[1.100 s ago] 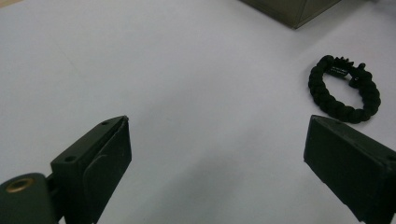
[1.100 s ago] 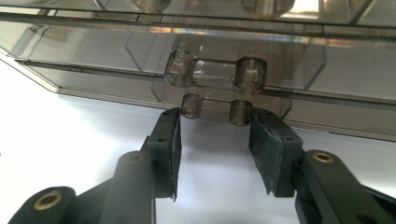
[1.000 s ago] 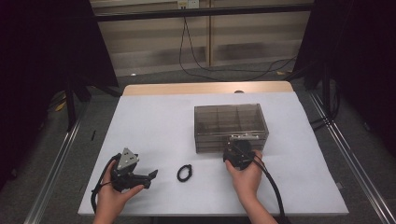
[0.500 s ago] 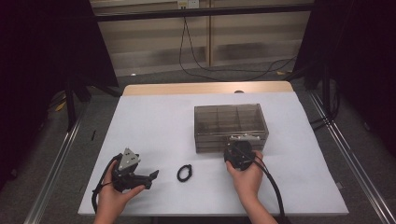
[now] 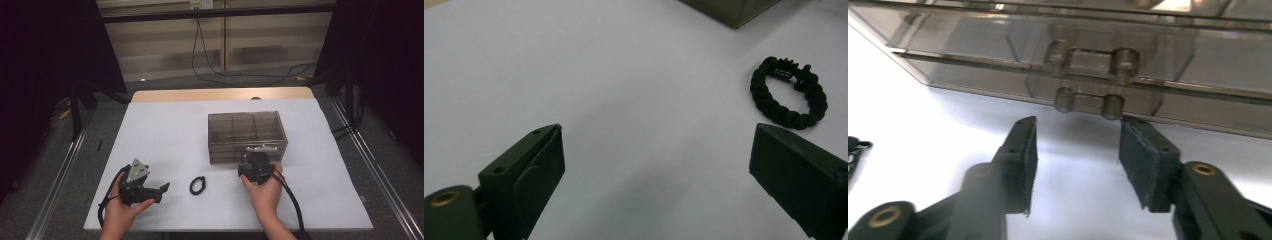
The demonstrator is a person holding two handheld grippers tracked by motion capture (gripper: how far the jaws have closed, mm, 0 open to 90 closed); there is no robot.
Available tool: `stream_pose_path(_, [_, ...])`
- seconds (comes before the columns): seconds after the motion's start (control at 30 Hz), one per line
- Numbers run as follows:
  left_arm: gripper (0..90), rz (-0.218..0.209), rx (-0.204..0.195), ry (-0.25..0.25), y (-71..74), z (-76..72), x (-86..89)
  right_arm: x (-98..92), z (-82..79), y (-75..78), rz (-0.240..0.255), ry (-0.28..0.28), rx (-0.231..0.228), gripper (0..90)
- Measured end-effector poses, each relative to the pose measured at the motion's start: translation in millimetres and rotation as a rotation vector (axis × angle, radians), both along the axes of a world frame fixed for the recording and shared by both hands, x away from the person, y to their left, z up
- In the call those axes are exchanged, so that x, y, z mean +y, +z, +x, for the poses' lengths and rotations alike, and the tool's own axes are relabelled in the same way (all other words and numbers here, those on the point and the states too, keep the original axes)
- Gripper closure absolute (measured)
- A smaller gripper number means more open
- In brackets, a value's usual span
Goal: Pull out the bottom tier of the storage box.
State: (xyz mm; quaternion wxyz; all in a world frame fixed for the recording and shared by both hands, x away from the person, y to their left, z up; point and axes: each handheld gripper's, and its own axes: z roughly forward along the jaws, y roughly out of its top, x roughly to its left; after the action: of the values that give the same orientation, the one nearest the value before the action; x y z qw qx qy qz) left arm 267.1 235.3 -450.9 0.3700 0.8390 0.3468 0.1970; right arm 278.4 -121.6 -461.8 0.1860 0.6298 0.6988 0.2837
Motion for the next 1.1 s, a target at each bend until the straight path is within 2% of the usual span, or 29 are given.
stream_pose_path(0.1, [7.8, 0.007, 0.001, -0.006, 0.0, 0.3, -0.6, -0.3, 2.1, 0.3, 0.010, -0.006, 0.007, 46.4])
stream_pose_path(0.2, [7.8, 0.004, -0.001, -0.010, 0.5, -0.1, -1.8, 3.2, 9.1, -2.6, 0.007, -0.027, 0.027, 38.6])
stream_pose_path(0.33, [7.7, 0.014, 0.000, -0.012, 0.1, 0.2, -1.6, 5.5, 13.7, -4.2, 0.019, -0.047, 0.026, 38.1])
stream_pose_path(0.4, [7.8, 0.006, 0.001, -0.010, -0.9, 0.3, -1.7, 9.1, 16.8, -6.3, 0.015, -0.066, 0.049, 42.2])
stream_pose_path(0.5, [7.8, 0.008, -0.001, -0.012, -0.2, 0.0, -0.7, 10.6, 17.3, -7.8, 0.001, -0.087, 0.054, 47.1])
stream_pose_path(0.53, [7.8, 0.004, -0.004, -0.008, 0.6, -0.3, -0.2, 11.1, 16.4, -8.0, -0.017, -0.095, 0.047, 54.6])
stream_pose_path(0.77, [7.8, 0.006, -0.009, -0.009, 1.2, 0.2, -0.6, 8.6, 15.9, -7.4, 0.004, -0.111, 0.048, 56.7])
stream_pose_path(0.87, [7.8, 0.009, -0.009, -0.010, 1.3, -0.1, -1.2, 9.3, 13.8, -6.9, 0.002, -0.114, 0.027, 56.8])
stream_pose_path(1.1, [7.8, 0.012, -0.011, -0.008, 1.0, -0.8, -2.2, 8.3, 8.1, -5.1, 0.002, -0.097, 0.018, 56.9])
